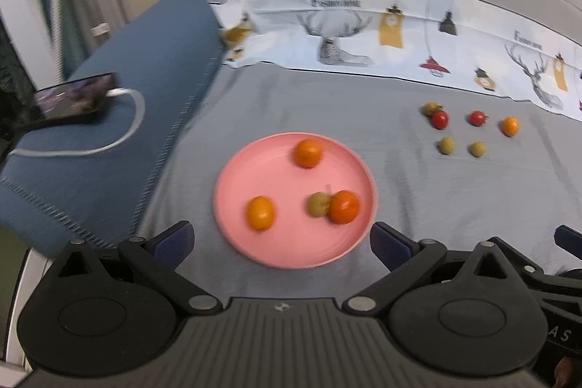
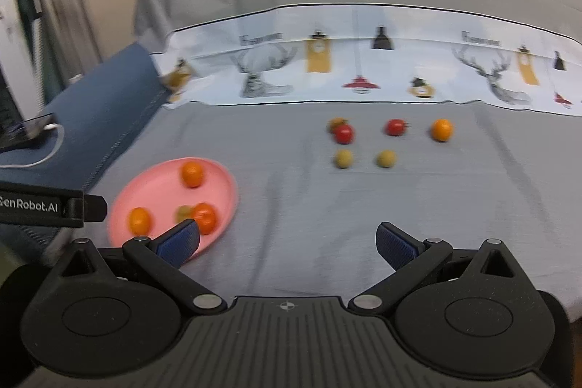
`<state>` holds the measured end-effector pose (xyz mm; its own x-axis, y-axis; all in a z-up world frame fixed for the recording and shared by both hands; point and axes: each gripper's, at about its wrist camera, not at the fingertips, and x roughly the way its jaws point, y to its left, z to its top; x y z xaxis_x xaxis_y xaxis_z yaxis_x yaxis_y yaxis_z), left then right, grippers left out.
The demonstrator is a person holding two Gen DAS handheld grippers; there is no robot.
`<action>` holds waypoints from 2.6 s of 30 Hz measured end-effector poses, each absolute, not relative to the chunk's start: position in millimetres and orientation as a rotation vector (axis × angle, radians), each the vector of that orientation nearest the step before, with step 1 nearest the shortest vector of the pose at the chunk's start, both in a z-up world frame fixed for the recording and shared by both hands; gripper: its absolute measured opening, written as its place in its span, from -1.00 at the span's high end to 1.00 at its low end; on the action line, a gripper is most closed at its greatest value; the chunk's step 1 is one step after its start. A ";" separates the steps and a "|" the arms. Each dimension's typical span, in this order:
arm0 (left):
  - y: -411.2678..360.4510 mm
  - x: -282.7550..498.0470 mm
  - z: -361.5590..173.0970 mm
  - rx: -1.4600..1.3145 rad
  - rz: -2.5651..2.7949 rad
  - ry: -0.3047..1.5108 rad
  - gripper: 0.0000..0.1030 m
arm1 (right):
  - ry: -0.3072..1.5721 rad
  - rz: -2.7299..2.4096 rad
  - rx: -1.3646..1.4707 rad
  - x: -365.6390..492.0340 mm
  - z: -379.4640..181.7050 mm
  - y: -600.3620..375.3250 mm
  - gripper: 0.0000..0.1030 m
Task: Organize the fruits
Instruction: 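Move both grippers toward the yellow-green fruits in the cluster, then grasp a yellow-green fruit with the left gripper while the right grasps another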
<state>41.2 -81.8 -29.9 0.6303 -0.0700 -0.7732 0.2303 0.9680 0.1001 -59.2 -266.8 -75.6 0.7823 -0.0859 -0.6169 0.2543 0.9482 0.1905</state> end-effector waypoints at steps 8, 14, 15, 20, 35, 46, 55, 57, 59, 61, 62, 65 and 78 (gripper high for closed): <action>-151.2 78.0 -45.3 0.194 -0.297 0.896 -1.00 | 0.652 -0.328 0.288 -51.7 -97.2 -325.3 -0.98; -209.5 123.3 -79.6 0.130 -0.405 1.012 -1.00 | 0.658 -0.423 0.282 -27.1 -122.4 -374.0 -0.98; -220.7 132.5 -87.2 0.135 -0.411 1.015 -1.00 | 0.661 -0.432 0.279 -20.8 -127.8 -381.8 -0.98; -264.9 173.5 -121.7 0.207 -0.424 1.022 -1.00 | 0.701 -0.436 0.249 14.6 -159.6 -407.0 -0.98; -310.7 238.1 -186.9 0.248 -0.514 1.050 -0.99 | 0.673 -0.328 0.150 114.4 -226.0 -417.0 -0.99; -301.1 233.1 -177.1 0.201 -0.550 1.002 0.04 | 0.637 -0.291 0.140 118.1 -226.7 -414.8 -0.81; -295.2 222.2 -158.1 0.188 -0.571 0.984 0.43 | 0.573 -0.298 0.125 105.3 -210.9 -413.3 0.47; -286.0 212.8 -146.7 0.175 -0.562 0.976 0.43 | 0.573 -0.316 0.137 100.1 -204.3 -415.6 0.47; -275.5 199.9 -135.7 0.178 -0.548 0.958 0.43 | 0.584 -0.318 0.135 93.2 -197.2 -413.5 0.47; -262.3 183.7 -125.3 0.194 -0.522 0.948 0.43 | 0.594 -0.305 0.122 82.9 -189.0 -406.6 0.46; -255.1 176.7 -120.9 0.191 -0.515 0.953 0.43 | 0.600 -0.294 0.112 75.3 -184.7 -400.3 0.46; -226.7 153.2 -107.0 0.172 -0.493 0.979 0.43 | 0.636 -0.251 0.138 51.4 -171.6 -380.5 0.46; -87.2 63.5 -52.4 0.132 -0.306 0.953 0.43 | 0.611 0.000 0.082 -36.2 -94.7 -249.6 0.46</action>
